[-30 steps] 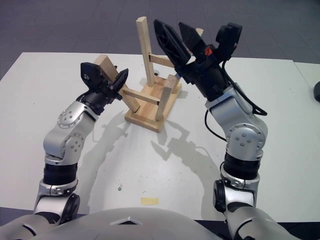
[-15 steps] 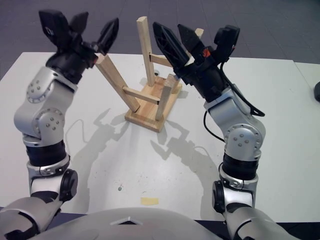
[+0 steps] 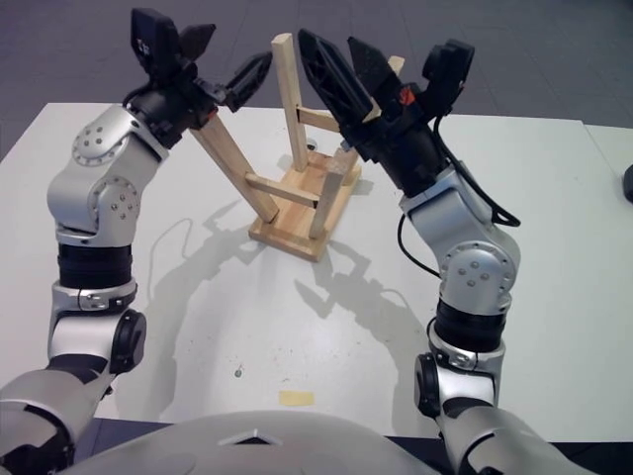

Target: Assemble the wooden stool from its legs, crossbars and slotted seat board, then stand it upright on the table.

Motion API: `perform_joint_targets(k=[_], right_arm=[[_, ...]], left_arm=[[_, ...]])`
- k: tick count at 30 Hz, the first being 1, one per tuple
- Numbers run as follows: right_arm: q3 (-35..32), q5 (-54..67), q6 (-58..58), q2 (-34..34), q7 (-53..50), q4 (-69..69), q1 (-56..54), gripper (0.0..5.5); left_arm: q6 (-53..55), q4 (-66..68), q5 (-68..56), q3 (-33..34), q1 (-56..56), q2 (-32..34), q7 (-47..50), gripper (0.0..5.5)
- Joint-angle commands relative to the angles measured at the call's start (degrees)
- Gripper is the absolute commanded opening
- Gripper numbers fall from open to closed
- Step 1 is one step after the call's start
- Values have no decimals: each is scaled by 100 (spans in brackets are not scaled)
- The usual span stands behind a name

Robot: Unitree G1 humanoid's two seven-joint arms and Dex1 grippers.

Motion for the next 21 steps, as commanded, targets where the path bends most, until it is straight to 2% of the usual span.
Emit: perform_joint_targets(k=[1, 6, 11, 14, 18, 21], right_arm=[[6, -24, 27, 22, -41, -36, 141, 540], [-89, 19, -58, 52, -48, -26, 125, 540], [-860, 195, -593, 178, -544, 186, -193, 540], [-1058, -74, -651, 23, -803, 413, -49, 540], [-191, -1310, -234, -458, -682, 571, 783, 540], [734, -1967, -192, -285, -445, 671, 1031, 540]], left_arm=[[360, 118, 208, -298, 634, -79, 11, 538], [292, -28, 122, -80, 546, -233, 203, 538], [230, -375, -238, 456, 201, -571, 659, 538], [272, -652, -534, 887, -122, -650, 967, 538], [222, -781, -777, 1689, -607, -314, 1430, 538], [112, -458, -565, 1999, -550, 128, 1463, 538]])
